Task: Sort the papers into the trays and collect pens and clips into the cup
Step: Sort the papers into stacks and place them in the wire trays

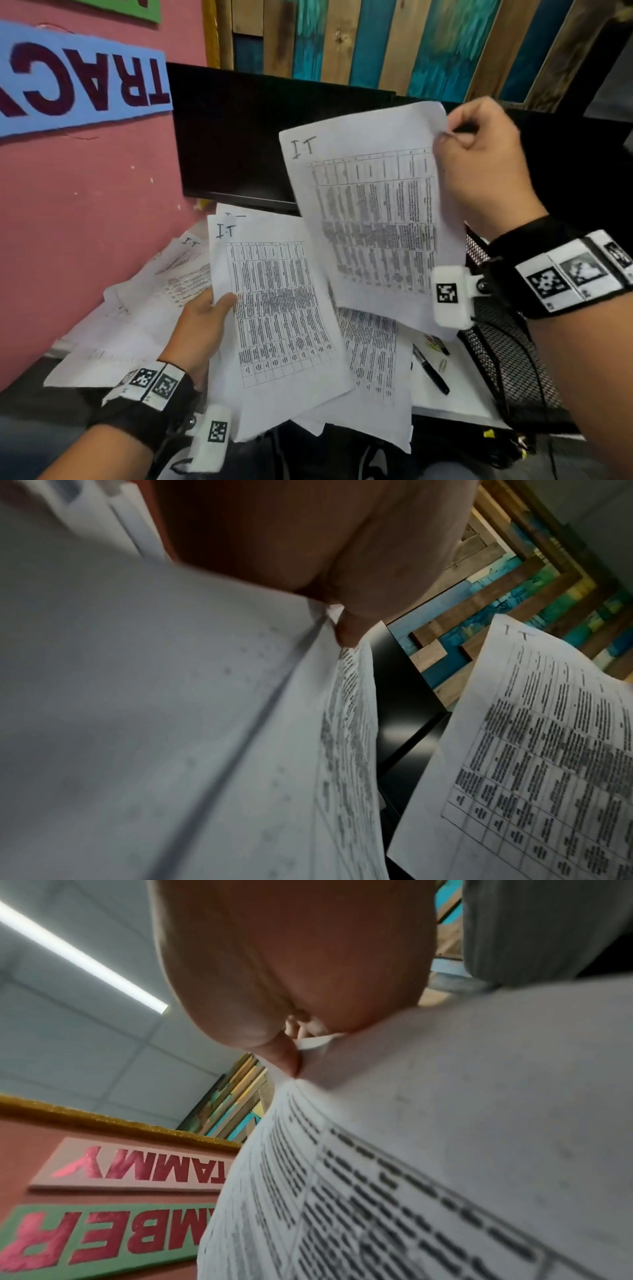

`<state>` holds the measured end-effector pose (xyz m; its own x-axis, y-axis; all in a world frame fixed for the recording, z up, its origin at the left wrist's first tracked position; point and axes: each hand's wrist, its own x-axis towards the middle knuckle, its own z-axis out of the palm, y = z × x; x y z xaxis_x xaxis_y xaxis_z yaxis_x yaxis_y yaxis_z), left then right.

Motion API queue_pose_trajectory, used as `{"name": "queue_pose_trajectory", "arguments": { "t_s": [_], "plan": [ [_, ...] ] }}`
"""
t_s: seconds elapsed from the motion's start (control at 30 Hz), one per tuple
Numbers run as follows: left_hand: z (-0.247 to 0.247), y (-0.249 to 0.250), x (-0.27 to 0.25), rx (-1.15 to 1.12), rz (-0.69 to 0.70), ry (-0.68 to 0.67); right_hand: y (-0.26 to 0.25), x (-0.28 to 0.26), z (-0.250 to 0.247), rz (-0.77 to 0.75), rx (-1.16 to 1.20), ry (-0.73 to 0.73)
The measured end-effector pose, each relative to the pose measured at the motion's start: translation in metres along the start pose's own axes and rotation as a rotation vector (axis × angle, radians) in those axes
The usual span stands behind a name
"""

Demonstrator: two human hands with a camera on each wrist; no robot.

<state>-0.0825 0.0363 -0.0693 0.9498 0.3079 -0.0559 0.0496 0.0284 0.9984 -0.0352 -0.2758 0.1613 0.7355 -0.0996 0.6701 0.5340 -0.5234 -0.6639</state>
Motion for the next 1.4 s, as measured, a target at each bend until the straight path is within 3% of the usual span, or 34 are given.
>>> {"name": "queue_pose_trajectory", "arguments": {
  "t_s": [0.17,0.33,0.53,0.63,0.83,1.03,1.13,1.27,1.33,1.4],
  "plan": [
    [0.003,0.0,-0.005,-0.025,-0.041,-0.038,0.008,-0.008,0.031,0.296,0.077,-0.088],
    [-0.001,0.001,-0.01,-0.016,-0.023,-0.06,0.019,-0.005,0.048,0.445,0.151,-0.176],
    [0.0,0.005,-0.014,-0.006,-0.017,-0.057,0.033,0.0,0.059,0.514,0.242,-0.183],
    [0.003,0.004,-0.016,0.012,-0.001,-0.063,0.061,-0.008,0.07,0.55,0.129,-0.107],
    [0.007,0.005,-0.017,-0.022,-0.009,-0.067,0.119,-0.049,0.091,0.63,-0.038,-0.121],
    [0.01,0.006,-0.017,-0.047,-0.076,-0.074,0.138,-0.083,0.123,0.722,0.055,-0.13],
    [0.01,0.003,-0.016,-0.014,-0.071,-0.071,0.142,-0.089,0.136,0.756,0.124,-0.137],
    [0.005,-0.007,-0.009,0.178,0.016,-0.21,0.14,-0.091,0.14,0.776,0.183,-0.116],
    [0.0,-0.012,-0.003,0.232,0.051,-0.179,0.147,-0.088,0.133,0.785,0.172,-0.074],
    [-0.005,-0.013,-0.001,0.22,0.059,-0.141,0.162,-0.082,0.117,0.766,0.013,-0.045]
  ]
}}
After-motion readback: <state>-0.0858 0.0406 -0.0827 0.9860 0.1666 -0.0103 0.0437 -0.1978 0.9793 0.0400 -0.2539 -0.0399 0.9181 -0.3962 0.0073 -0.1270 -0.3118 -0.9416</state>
